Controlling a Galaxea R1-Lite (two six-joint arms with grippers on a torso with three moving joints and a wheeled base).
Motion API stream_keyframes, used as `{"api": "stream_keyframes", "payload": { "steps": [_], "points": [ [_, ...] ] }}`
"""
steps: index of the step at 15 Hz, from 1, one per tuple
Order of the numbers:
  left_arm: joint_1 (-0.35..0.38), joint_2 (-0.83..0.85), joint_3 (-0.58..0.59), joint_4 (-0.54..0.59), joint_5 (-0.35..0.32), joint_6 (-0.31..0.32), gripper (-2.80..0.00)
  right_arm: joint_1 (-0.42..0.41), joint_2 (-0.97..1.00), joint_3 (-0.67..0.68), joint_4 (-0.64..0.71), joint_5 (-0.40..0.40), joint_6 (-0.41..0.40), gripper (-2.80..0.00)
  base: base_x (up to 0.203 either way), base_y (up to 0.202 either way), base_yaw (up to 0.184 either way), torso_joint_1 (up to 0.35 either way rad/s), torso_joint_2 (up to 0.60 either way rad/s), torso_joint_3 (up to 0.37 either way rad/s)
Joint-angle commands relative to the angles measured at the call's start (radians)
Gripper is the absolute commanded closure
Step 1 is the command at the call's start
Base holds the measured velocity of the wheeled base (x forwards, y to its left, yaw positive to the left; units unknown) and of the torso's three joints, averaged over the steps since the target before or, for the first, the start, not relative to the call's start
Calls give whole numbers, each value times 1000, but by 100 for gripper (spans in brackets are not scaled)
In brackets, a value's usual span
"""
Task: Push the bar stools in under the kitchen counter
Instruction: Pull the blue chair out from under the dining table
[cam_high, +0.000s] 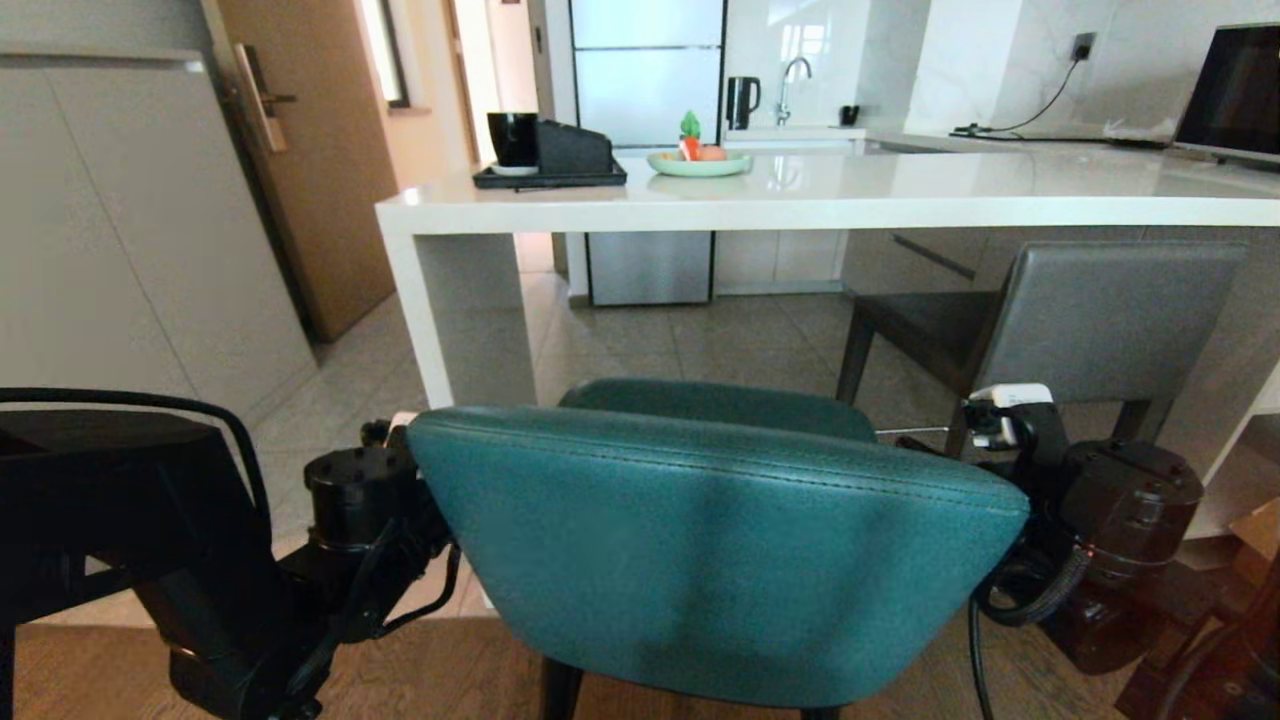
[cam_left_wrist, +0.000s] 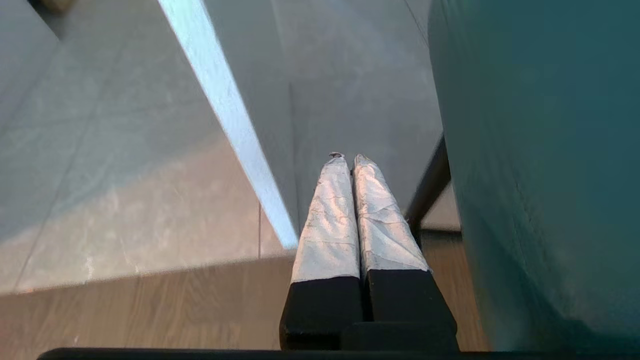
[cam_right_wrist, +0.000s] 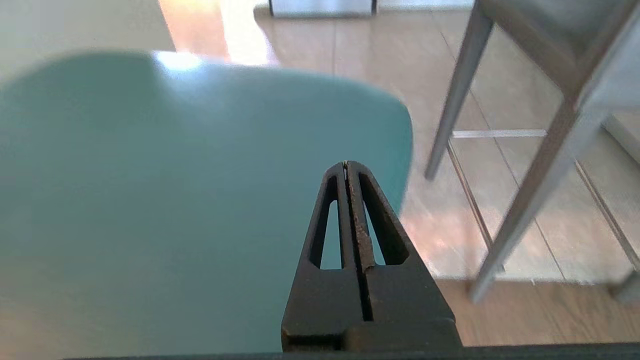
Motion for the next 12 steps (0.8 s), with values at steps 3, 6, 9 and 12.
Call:
{"api": "stream_keyframes", "payload": {
  "steps": [3,6,9,12],
  "points": [
    [-18,-156,85,-17,7,2,0,-11,88,6,-6,-9,18,0,0,0,0,0,0,0],
    [-30,-274,188,-17,8,2,0,-11,151,-4,-28,-11,35,0,0,0,0,0,0,0],
    [-43,-337,216,-9,13,3,0,-9,215,2,-105,-14,33,0,0,0,0,0,0,0],
    [22,-252,174,-18,12,0,0,-9,194,48,-112,-13,34,0,0,0,0,0,0,0]
  ]
}}
